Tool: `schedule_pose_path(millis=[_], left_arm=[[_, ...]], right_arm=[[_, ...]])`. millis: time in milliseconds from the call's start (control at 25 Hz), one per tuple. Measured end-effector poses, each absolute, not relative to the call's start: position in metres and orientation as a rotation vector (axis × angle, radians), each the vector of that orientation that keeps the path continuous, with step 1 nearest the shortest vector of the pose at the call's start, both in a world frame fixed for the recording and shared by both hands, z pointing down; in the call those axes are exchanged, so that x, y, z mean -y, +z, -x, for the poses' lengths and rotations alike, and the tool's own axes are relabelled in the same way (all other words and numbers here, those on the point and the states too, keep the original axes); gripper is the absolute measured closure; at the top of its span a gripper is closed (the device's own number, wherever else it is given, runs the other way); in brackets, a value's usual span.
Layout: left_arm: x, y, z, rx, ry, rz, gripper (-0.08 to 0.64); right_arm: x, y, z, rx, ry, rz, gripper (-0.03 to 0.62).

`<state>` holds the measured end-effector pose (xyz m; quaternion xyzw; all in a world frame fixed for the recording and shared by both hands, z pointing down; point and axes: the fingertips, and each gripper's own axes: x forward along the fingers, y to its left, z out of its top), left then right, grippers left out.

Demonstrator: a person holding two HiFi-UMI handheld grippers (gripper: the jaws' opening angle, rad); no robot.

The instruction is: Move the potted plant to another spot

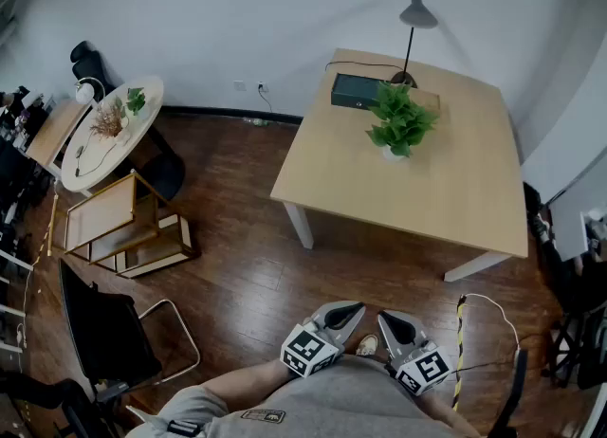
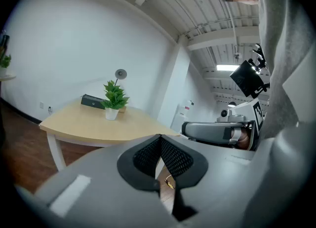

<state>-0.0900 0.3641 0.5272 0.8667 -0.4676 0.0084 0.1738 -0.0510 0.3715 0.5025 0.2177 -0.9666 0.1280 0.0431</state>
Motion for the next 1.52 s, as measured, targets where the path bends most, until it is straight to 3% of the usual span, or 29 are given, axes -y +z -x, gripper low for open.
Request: schedule_pose_path(millis=[720,1520], left_arm=[[-0.327,0.538,0.136,1.325,0.024,-2.454,0.56],[-0.076,0.551,0.135,1.484,0.165,-2.303,0.56]], right_arm=[[-0.323,0.518,0.084,2.866,0.354,-0.793,0.588],[-0.058,0.531,0.077,2.9,0.427,-0.632,0.588]])
